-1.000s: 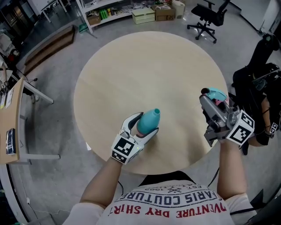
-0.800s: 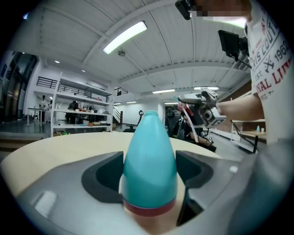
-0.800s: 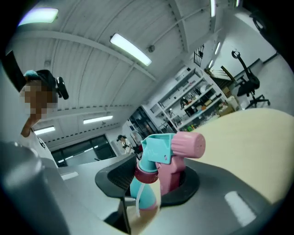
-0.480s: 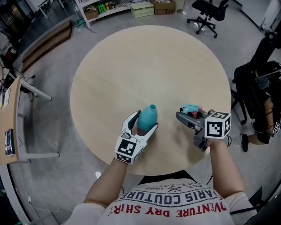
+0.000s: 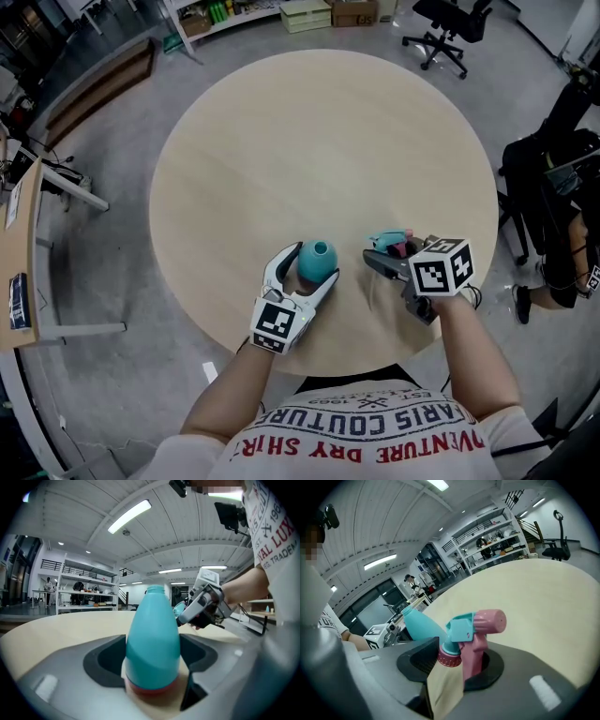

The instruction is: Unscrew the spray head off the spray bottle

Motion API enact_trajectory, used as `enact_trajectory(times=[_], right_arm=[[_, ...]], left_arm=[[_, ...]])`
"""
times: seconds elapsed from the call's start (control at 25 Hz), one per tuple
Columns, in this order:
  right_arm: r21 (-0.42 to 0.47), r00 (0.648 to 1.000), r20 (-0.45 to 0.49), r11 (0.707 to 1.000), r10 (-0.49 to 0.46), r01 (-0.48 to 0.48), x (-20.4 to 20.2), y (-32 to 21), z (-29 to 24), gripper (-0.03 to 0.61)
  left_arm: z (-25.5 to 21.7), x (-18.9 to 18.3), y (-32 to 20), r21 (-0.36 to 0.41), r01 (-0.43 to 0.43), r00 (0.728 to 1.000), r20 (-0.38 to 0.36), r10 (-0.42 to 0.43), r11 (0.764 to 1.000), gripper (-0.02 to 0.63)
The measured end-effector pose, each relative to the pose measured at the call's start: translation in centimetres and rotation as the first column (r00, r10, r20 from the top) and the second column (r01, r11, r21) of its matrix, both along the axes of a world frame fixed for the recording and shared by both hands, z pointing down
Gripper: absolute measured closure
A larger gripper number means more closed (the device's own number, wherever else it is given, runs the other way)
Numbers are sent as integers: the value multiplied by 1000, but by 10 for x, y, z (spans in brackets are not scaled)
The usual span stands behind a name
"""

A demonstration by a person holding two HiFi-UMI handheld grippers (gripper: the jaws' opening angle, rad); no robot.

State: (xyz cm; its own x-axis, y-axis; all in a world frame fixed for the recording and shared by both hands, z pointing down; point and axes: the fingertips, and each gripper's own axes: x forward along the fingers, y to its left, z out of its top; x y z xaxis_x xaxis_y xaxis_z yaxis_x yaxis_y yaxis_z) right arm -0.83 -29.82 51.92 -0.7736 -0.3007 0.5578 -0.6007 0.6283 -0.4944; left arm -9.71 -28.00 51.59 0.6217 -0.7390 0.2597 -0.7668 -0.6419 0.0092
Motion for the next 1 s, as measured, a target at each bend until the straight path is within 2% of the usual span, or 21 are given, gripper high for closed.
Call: enact_trajectory(times=[0.4,0.8,1.0], right_arm=[[-10,991,-134,1000,-23,22,2,0,33,426],[75,949,-316,997,-11,36,5,7,56,425],[95,933,-360,994,-24,62,6,6,59,415]], left_arm=[[4,7,0,-26,-28,1000,-5,28,999,259],[4,5,2,-29,-41,999,7,41,999,259],[3,7,-1,-37,-38,999,11,39,999,255]])
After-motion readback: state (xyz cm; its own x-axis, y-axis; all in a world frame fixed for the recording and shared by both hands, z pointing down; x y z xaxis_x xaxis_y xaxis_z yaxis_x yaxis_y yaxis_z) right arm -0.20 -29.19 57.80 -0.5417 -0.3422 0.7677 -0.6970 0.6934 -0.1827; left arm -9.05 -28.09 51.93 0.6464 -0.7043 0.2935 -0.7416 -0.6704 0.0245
